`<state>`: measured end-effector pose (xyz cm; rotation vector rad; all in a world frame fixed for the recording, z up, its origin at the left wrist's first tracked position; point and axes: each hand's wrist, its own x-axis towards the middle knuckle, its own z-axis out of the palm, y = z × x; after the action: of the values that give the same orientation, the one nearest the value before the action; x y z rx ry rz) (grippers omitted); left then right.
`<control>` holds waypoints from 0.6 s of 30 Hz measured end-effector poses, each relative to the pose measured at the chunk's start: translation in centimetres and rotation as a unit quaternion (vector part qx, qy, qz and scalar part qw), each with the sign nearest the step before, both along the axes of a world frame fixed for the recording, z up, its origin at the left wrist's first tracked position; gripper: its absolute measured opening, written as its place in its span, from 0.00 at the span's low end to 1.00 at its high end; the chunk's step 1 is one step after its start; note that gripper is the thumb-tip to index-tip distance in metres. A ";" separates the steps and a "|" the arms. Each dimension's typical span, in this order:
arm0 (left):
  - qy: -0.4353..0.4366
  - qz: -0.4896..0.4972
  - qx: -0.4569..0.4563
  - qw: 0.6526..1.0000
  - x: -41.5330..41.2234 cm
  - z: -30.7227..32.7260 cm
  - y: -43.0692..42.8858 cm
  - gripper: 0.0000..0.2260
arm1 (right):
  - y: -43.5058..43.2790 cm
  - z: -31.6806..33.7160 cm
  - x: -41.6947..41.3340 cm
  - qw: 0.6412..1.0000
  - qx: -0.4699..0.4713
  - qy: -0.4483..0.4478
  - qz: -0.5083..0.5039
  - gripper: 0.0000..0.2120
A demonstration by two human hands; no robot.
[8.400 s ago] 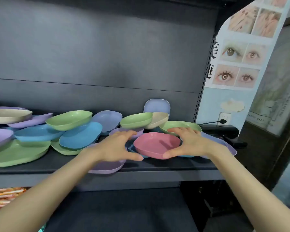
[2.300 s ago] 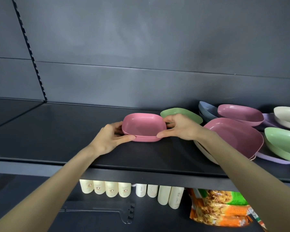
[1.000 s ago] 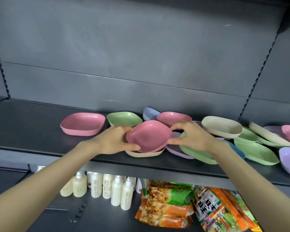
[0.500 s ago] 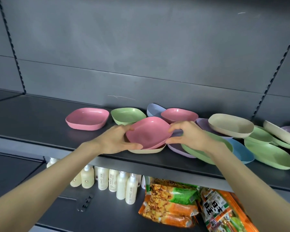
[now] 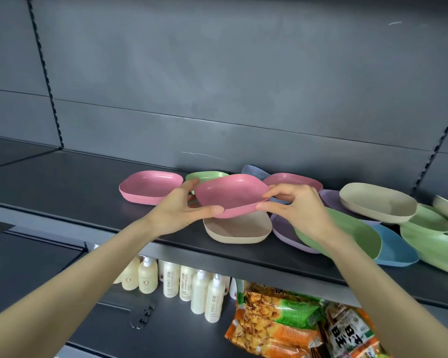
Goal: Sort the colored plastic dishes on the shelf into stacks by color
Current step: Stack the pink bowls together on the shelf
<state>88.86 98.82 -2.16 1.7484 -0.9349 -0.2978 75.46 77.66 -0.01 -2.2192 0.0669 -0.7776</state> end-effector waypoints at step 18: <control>0.014 0.018 -0.036 0.999 12.3 2.1 11.1 0.29 | 10.4 -0.6 12.8 0.989 0.114 0.065 0.067 0.18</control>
<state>101.19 109.90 -0.01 1.6880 -0.8828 -0.2625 88.24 88.09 -0.60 -2.0314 0.0655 -0.5250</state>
